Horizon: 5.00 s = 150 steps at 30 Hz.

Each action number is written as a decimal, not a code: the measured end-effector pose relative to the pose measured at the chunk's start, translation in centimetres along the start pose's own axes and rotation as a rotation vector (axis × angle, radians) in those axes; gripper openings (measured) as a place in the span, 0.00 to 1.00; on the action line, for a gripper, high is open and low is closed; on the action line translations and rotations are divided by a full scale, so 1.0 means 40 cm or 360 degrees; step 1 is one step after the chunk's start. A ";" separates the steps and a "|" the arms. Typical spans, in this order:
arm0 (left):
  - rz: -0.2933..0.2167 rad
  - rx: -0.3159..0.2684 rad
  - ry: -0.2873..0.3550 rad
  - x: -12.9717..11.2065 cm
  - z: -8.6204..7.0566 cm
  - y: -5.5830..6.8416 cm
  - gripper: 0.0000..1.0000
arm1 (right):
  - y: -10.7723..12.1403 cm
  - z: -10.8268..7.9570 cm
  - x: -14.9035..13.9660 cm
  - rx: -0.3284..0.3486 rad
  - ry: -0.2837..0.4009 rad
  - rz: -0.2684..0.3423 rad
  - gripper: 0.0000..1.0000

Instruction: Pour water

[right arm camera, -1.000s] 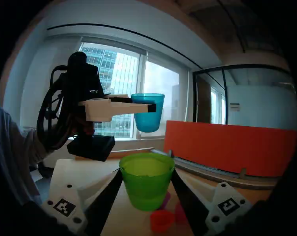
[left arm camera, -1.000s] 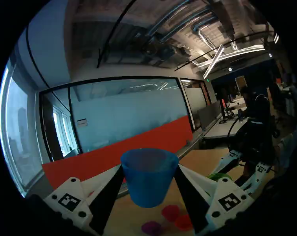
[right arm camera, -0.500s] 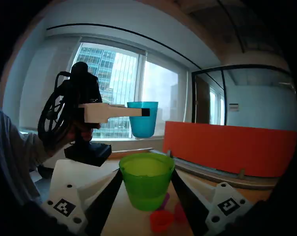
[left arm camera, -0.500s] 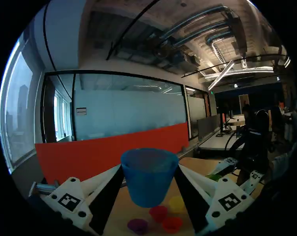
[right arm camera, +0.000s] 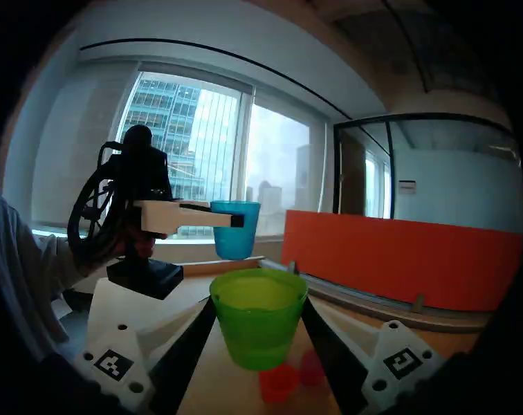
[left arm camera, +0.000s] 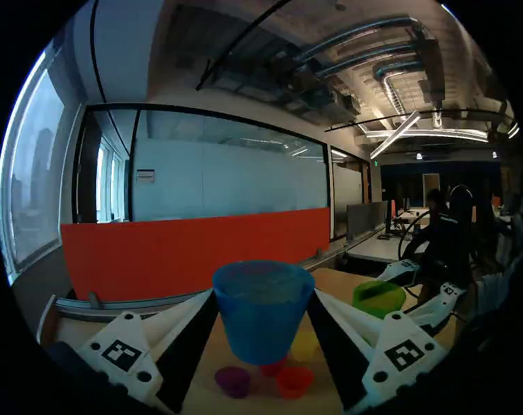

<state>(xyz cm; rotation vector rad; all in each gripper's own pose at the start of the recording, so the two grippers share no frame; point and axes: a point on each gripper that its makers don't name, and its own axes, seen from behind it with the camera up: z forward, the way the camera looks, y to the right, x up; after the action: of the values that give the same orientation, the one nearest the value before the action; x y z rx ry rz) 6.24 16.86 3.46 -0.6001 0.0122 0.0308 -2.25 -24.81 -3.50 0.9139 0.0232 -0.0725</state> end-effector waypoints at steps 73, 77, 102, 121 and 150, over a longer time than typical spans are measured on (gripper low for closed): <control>0.0163 -0.0217 -0.0950 -0.668 -0.095 0.059 0.87 | 0.121 -0.100 -0.416 0.0012 -0.0774 0.0056 0.89; 0.0182 -0.0230 -0.1000 -0.697 -0.099 0.055 0.87 | 0.121 -0.099 -0.439 0.0015 -0.0812 0.0061 0.90; 0.0190 -0.0266 -0.1138 -0.790 -0.098 0.053 0.88 | 0.132 -0.103 -0.517 -0.0005 -0.0907 0.0079 0.90; 0.0200 -0.0274 -0.1259 -0.826 -0.144 0.058 1.00 | 0.126 -0.108 -0.584 -0.0023 -0.0952 0.0119 0.90; 0.0212 -0.0279 -0.1307 -0.840 -0.205 0.069 1.00 | 0.124 -0.146 -0.643 -0.0071 -0.0999 0.0145 1.00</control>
<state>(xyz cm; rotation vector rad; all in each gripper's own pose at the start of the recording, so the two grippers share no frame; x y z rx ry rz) -27.43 13.64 -4.17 -0.7254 -0.7532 0.4086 -27.49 -15.82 -1.83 0.8146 -0.5969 -0.2698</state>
